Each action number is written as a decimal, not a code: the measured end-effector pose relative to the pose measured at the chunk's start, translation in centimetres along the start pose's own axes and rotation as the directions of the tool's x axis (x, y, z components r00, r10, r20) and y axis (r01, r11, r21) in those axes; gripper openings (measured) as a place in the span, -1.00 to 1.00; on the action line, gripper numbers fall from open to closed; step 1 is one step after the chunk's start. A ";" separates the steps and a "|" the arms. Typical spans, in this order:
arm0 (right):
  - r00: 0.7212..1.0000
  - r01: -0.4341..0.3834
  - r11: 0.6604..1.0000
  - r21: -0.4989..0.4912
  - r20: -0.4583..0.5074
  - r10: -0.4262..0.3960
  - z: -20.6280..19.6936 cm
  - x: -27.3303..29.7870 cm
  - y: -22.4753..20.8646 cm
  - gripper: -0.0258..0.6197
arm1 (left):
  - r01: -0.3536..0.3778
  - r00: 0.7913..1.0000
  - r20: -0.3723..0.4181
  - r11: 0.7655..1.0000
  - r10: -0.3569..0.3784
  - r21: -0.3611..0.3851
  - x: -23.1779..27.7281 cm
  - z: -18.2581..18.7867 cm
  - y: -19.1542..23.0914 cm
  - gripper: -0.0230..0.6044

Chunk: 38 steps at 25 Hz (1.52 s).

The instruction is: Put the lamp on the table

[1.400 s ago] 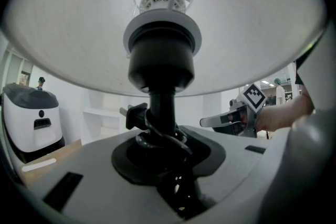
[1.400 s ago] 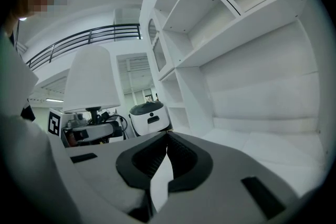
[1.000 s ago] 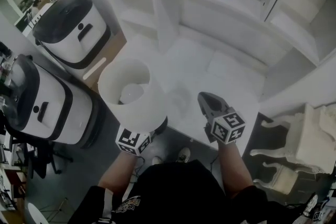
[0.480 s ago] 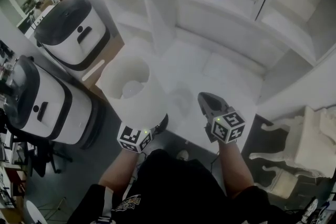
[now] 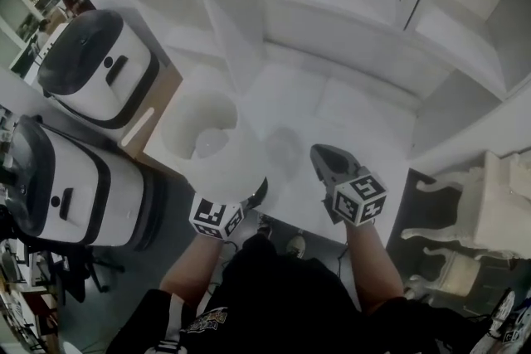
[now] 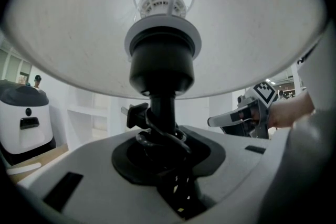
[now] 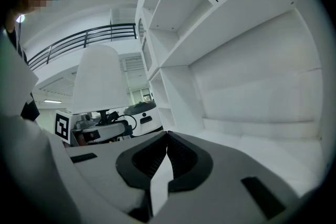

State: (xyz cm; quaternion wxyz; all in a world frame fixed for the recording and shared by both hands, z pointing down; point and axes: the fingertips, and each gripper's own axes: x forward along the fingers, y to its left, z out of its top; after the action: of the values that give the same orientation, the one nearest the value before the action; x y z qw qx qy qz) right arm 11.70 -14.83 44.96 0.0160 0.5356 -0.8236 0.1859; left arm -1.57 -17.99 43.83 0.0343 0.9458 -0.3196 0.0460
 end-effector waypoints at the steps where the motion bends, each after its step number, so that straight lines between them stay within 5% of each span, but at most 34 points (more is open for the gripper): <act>1: 1.000 0.010 1.000 0.008 -0.002 -0.010 -0.1 0.3 -0.4 -0.84 | 0.013 1.000 -0.005 1.000 -0.013 0.001 0.6 -0.1 0.3 -0.55; 26: 0.992 0.091 0.994 0.066 -0.099 -0.084 -2.6 9.9 -8.0 -0.84 | 0.191 0.981 -0.034 0.982 -0.191 -0.004 13.9 -3.8 6.9 -0.55; 38: 0.983 0.143 0.983 0.115 -0.129 -0.128 -4.6 13.0 -11.4 -0.84 | 0.206 0.978 -0.044 0.978 -0.206 -0.014 19.5 -7.1 9.5 -0.55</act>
State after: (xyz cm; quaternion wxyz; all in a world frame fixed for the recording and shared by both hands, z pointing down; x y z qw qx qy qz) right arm 15.45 -28.83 55.44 0.0450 0.5782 -0.7695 0.2673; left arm 7.63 -36.64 53.33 0.0504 0.9724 -0.2192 0.0619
